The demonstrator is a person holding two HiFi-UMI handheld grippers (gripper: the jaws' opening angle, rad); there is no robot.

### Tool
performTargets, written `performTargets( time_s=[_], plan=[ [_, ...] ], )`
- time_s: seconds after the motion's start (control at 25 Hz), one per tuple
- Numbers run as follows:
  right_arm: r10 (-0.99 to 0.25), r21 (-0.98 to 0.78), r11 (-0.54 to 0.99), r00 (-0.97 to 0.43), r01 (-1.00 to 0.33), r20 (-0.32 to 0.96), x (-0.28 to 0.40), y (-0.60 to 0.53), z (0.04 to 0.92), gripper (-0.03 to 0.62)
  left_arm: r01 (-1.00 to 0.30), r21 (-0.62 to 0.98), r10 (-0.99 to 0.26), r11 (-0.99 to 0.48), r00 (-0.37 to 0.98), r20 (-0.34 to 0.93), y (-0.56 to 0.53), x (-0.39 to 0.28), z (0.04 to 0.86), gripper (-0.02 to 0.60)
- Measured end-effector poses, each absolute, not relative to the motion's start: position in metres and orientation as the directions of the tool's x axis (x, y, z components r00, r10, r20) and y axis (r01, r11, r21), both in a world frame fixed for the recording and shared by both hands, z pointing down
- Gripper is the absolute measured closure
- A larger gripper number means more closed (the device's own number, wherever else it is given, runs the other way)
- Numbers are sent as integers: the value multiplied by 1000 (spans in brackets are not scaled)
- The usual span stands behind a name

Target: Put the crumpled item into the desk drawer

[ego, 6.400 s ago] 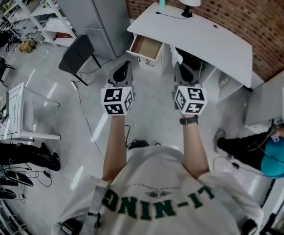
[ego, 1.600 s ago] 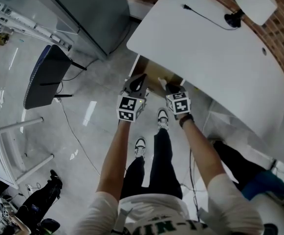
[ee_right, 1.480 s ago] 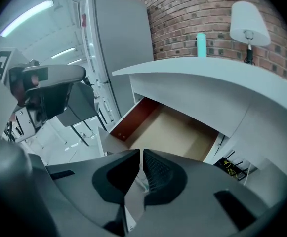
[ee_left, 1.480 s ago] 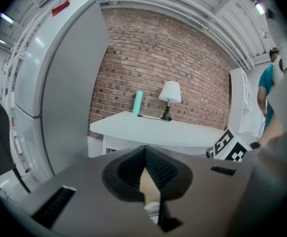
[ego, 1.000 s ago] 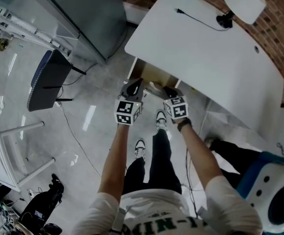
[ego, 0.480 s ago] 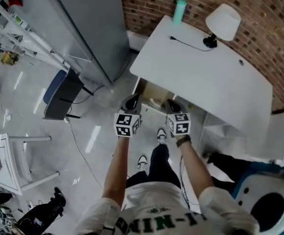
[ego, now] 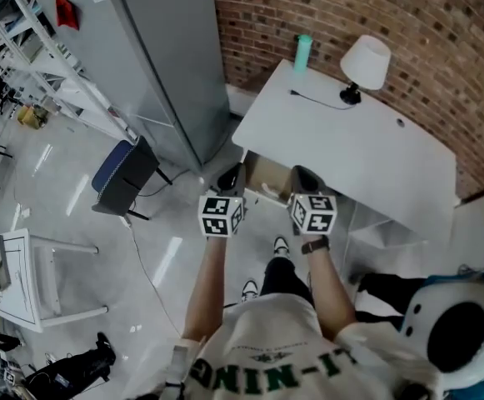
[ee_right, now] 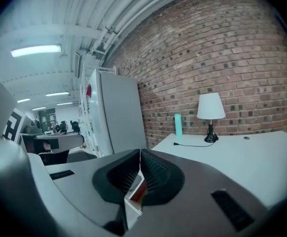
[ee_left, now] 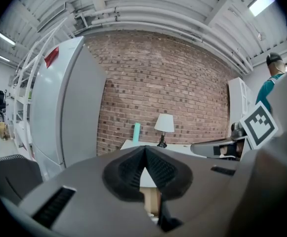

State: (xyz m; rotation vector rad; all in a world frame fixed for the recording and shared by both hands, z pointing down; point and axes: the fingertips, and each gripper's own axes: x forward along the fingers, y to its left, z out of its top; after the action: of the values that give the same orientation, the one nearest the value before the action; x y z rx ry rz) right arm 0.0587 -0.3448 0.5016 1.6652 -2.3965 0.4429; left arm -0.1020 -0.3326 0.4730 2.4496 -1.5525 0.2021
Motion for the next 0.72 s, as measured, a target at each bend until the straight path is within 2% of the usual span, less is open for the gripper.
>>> performTargets(
  time_s=[0.44,0.72],
  plan=[
    [-910,-75,367,-374,-927,180,50,-315,429,591,-916,25,-901,-401,399,170,-303,-101,416,583],
    [-922,-57,343,-348,-937,167,56,-307,419,591,-911,9,-904,-412,410,123,-291,-100,400,583]
  ],
)
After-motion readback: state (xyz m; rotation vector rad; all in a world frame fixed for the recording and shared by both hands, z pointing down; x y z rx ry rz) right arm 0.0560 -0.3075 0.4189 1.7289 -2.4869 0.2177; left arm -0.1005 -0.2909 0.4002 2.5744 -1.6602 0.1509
